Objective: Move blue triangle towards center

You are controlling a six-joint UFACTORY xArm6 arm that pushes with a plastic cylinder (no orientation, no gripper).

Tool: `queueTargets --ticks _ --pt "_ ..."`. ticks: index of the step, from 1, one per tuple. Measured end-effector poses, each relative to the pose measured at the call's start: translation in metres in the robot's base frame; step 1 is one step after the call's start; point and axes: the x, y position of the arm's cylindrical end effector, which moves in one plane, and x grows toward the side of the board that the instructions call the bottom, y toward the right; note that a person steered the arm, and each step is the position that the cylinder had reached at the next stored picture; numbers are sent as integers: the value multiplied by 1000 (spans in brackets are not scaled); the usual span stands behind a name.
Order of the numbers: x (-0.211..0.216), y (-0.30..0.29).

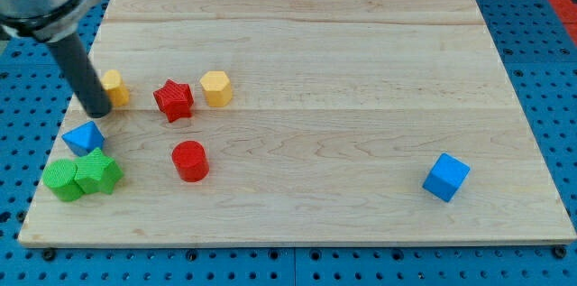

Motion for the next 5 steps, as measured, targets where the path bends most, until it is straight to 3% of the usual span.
queueTargets --ticks 2,4,5 --pt "51 -33" --pt "19 4" --pt "15 -28"
